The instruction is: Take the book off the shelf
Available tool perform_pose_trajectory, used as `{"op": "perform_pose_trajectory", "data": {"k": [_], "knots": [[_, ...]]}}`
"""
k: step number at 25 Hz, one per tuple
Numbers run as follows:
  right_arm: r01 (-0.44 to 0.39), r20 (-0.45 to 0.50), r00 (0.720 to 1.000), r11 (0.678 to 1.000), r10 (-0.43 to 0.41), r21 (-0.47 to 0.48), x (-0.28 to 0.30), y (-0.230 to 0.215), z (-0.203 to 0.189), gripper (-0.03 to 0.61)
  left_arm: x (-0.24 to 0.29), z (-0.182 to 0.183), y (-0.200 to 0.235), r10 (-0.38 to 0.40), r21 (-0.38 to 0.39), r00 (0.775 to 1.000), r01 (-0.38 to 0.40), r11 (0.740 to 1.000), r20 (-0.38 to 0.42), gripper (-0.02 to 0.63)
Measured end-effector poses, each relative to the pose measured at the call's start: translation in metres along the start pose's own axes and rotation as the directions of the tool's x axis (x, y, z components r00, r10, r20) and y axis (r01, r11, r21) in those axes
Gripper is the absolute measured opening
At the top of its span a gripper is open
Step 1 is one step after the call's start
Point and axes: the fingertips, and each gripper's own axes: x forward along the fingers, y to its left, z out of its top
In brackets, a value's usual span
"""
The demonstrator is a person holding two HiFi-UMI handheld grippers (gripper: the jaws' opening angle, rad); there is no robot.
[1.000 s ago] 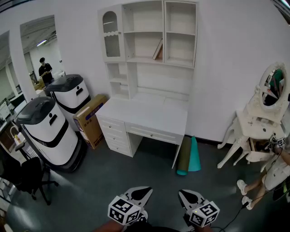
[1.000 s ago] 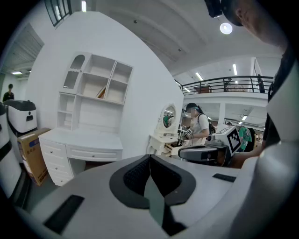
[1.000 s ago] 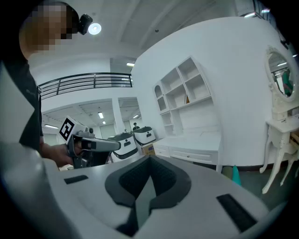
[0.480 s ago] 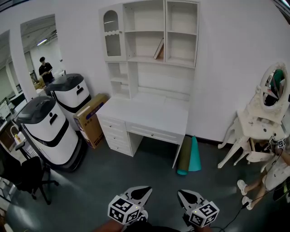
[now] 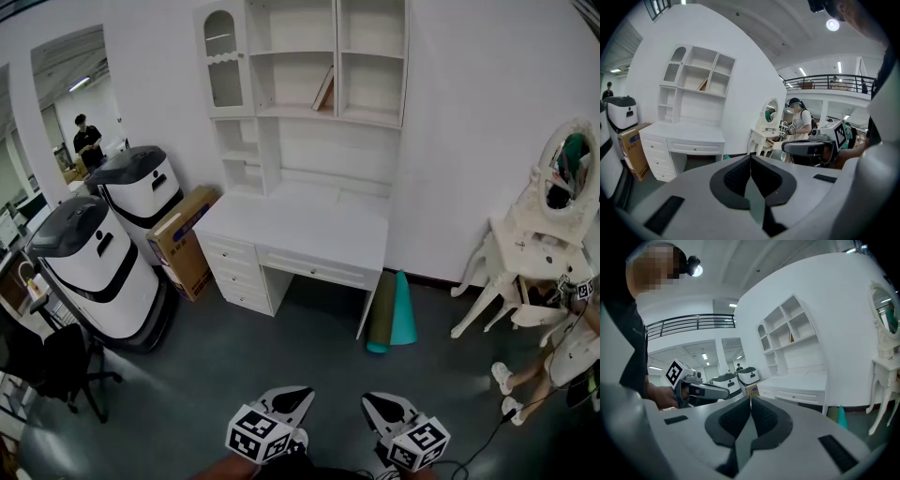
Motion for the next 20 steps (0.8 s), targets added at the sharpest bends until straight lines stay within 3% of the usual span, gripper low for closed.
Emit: {"op": "perform_pose_trajectory", "data": {"k": [9,20], "knots": [[0.053,-0.036,0.998,0.997,-0.051,0.062,0.03,-0.028,-0.011,0.031,0.015,0.009,0.037,-0.004,-0.018,1.0,0.004,1.0,0.005,0.011],[0.097,-0.047,0.994,0.994,-0.095,0.05,0.089,-0.05,0.012,0.031,0.034,0.032,0.097,-0.045,-0.019,0.999,0.046,0.999,0.025,0.011]]}}
